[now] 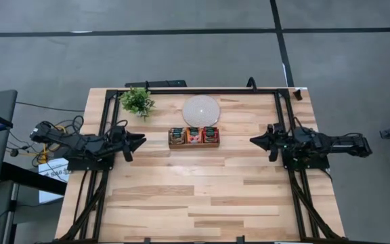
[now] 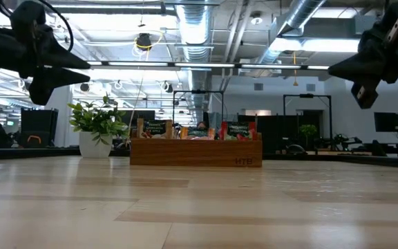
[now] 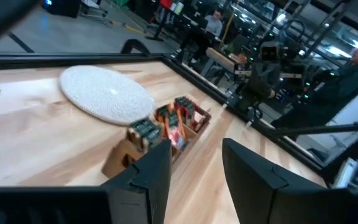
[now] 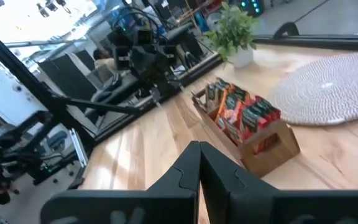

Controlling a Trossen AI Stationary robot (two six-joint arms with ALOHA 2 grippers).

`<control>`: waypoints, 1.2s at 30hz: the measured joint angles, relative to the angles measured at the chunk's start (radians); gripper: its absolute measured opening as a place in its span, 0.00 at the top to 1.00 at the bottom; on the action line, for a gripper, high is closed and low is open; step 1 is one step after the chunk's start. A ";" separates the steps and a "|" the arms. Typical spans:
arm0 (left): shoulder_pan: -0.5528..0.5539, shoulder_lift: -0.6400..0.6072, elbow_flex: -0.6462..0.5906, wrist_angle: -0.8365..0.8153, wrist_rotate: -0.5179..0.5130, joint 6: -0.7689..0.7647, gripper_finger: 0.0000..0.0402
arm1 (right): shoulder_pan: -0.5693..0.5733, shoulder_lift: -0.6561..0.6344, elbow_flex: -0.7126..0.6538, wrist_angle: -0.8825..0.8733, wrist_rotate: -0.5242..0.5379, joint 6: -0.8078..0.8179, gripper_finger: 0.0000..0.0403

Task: Pick & Place Tea
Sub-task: Return to Home Position

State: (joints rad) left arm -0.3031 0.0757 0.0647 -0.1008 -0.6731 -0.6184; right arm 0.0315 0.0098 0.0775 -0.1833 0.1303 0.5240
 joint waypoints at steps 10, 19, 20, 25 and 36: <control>0.000 0.000 -0.002 0.010 0.040 0.022 0.66 | 0.000 0.002 0.000 -0.001 0.000 0.000 1.00; 0.000 0.000 -0.003 0.020 0.099 0.212 0.66 | 0.000 0.002 0.000 -0.006 -0.063 -0.019 1.00; 0.000 0.000 -0.003 0.021 0.104 0.219 0.66 | 0.000 0.002 -0.001 -0.006 -0.081 -0.039 1.00; 0.000 0.000 -0.004 0.021 0.124 0.259 0.66 | 0.001 0.002 -0.002 0.008 -0.135 -0.140 1.00; 0.000 0.000 -0.004 0.021 0.116 0.267 0.66 | 0.000 0.002 -0.002 -0.002 -0.132 -0.132 1.00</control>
State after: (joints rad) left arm -0.3027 0.0757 0.0608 -0.0799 -0.5575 -0.3513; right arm 0.0319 0.0120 0.0753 -0.1848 -0.0017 0.3916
